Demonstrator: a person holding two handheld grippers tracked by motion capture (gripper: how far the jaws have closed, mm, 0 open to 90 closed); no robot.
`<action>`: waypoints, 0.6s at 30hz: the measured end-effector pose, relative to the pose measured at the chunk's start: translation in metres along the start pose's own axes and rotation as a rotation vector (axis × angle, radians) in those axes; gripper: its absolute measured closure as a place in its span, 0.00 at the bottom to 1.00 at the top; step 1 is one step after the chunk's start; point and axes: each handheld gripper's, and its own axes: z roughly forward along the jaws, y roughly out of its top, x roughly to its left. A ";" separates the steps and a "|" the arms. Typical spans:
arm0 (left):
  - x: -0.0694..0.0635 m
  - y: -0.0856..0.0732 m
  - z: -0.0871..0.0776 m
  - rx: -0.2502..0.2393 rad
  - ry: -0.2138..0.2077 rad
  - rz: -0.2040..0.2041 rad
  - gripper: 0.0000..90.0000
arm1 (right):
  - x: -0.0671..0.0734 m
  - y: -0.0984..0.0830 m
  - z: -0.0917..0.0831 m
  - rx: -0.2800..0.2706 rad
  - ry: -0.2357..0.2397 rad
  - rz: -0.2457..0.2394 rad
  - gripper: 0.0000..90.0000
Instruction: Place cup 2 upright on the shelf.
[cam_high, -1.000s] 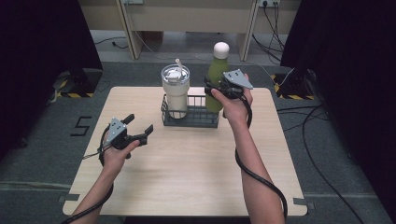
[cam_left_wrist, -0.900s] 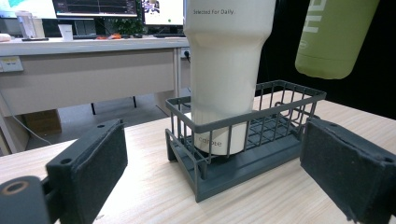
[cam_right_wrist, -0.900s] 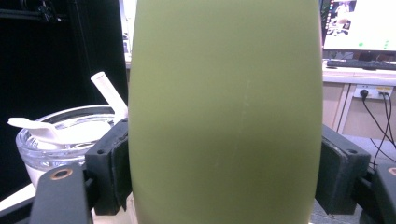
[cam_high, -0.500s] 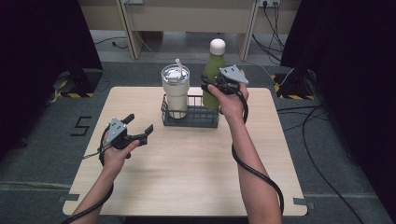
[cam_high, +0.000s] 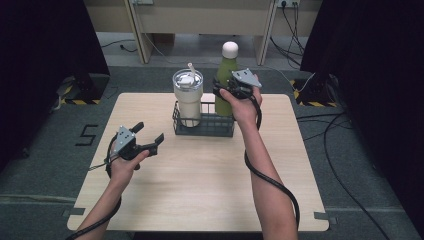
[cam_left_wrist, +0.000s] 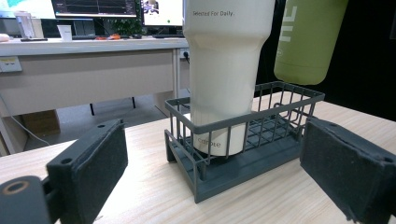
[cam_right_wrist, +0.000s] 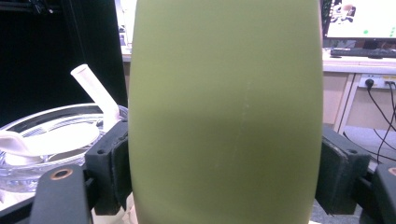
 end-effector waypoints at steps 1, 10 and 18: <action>0.000 0.000 0.000 0.000 0.000 0.000 0.08 | 0.000 0.000 0.001 0.002 0.000 0.000 0.24; -0.001 0.000 0.000 0.002 -0.003 0.004 0.08 | -0.001 -0.004 0.010 0.021 -0.014 0.003 0.24; -0.001 -0.001 0.000 0.001 -0.003 0.002 0.08 | 0.000 -0.009 0.019 0.040 -0.019 0.009 0.24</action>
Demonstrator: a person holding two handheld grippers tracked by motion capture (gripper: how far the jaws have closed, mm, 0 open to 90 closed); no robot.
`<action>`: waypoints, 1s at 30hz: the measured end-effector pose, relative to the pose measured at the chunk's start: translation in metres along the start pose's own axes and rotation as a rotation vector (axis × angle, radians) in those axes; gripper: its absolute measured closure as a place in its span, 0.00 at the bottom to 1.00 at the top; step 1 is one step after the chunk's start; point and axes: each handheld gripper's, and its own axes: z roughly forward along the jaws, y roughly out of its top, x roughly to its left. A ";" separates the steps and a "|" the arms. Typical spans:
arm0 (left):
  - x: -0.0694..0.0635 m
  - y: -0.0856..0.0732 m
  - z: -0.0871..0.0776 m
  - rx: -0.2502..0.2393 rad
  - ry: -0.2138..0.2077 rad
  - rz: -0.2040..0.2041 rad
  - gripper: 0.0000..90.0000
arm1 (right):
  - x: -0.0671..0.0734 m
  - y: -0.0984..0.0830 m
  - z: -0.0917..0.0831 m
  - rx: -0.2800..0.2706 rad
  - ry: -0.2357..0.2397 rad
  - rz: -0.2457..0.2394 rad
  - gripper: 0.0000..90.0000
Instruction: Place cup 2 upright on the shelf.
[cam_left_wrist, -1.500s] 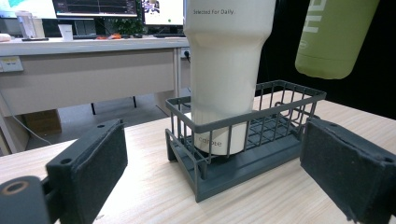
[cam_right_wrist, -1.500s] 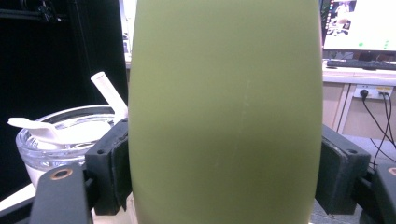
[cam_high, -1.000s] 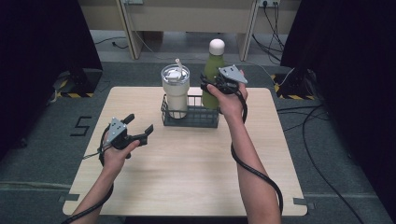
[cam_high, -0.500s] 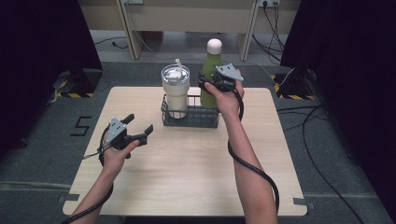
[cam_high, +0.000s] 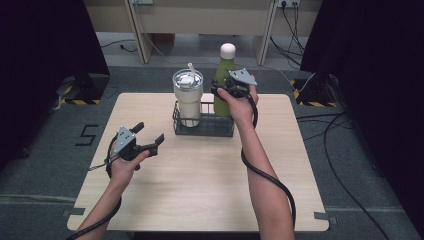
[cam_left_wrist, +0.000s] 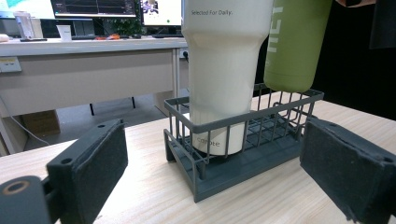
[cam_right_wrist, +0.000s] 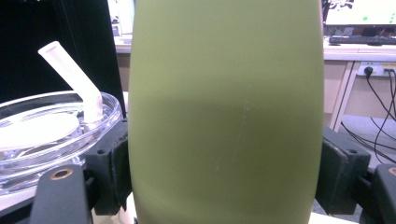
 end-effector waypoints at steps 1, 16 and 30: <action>0.000 0.000 0.000 0.000 0.000 0.000 0.08 | 0.000 -0.001 0.001 0.004 -0.001 0.003 0.24; 0.000 0.000 0.000 0.001 -0.001 0.001 0.08 | 0.003 -0.011 0.014 0.038 -0.011 -0.004 0.24; -0.001 -0.001 0.000 0.005 -0.004 0.002 0.08 | 0.002 -0.027 0.023 0.083 -0.014 -0.010 0.24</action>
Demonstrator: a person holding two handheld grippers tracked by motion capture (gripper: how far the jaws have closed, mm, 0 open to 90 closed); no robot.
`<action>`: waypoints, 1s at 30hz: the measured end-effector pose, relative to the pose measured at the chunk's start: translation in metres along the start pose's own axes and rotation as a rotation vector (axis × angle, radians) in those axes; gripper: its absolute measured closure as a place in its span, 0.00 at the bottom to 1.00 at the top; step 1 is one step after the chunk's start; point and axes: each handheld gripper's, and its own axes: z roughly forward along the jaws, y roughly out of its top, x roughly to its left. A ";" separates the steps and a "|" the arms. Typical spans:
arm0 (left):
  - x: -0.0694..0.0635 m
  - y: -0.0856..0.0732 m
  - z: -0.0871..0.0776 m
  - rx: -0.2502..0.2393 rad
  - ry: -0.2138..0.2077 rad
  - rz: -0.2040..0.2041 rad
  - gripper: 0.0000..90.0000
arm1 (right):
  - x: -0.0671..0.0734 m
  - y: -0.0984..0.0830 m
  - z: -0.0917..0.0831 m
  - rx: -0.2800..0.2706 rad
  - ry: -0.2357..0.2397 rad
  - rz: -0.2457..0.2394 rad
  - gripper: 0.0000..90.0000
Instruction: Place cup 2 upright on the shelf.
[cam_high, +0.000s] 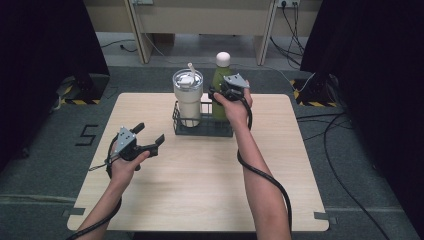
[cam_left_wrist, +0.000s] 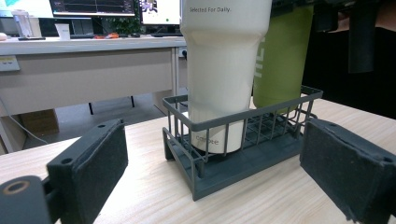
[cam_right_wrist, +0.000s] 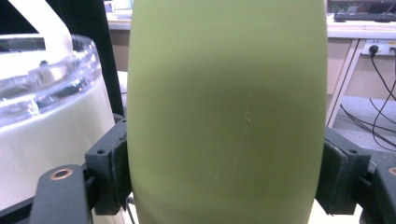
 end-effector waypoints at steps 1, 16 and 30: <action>0.000 0.000 0.000 0.000 0.000 0.000 0.08 | 0.000 -0.001 0.001 0.002 -0.001 -0.004 0.24; 0.000 -0.001 0.000 0.003 -0.002 0.001 0.08 | -0.001 -0.012 0.008 0.036 -0.003 -0.003 0.24; 0.000 -0.001 0.000 0.002 -0.002 0.002 0.08 | 0.000 -0.015 0.007 0.028 -0.003 -0.003 0.24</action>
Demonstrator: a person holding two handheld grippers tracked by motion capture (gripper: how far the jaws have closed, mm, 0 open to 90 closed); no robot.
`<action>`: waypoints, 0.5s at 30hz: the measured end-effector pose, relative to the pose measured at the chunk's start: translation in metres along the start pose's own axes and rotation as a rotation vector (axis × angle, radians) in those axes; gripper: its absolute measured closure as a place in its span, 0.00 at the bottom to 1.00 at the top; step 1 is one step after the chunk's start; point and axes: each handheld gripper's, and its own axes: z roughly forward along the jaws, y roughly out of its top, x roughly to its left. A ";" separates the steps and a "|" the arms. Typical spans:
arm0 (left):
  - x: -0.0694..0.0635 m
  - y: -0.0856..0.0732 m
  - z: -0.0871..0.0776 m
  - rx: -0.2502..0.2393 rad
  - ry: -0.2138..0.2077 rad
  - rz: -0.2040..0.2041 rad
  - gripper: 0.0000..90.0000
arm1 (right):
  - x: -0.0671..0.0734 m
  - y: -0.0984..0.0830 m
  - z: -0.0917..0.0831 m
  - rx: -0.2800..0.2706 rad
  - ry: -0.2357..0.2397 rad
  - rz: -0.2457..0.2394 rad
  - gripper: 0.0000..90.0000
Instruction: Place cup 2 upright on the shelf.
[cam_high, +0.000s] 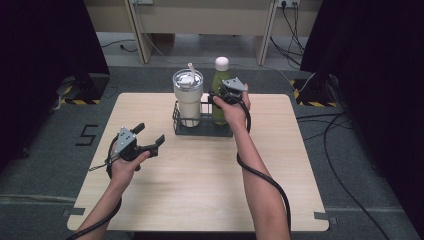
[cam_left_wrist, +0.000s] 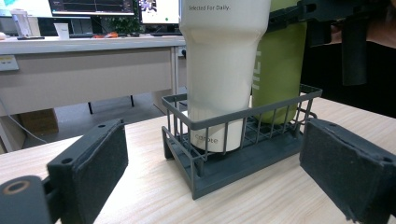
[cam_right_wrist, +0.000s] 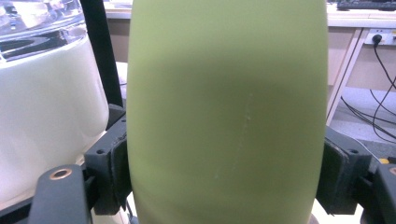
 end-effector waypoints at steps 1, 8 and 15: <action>0.000 0.000 0.000 0.000 0.000 0.000 0.08 | 0.000 0.000 0.000 -0.001 0.000 0.001 0.24; -0.001 0.000 0.000 0.001 0.000 0.000 0.08 | -0.003 -0.002 -0.003 -0.006 0.004 0.008 0.23; -0.001 0.000 0.001 0.002 0.001 0.000 0.08 | -0.002 -0.004 -0.005 0.011 0.032 -0.005 0.16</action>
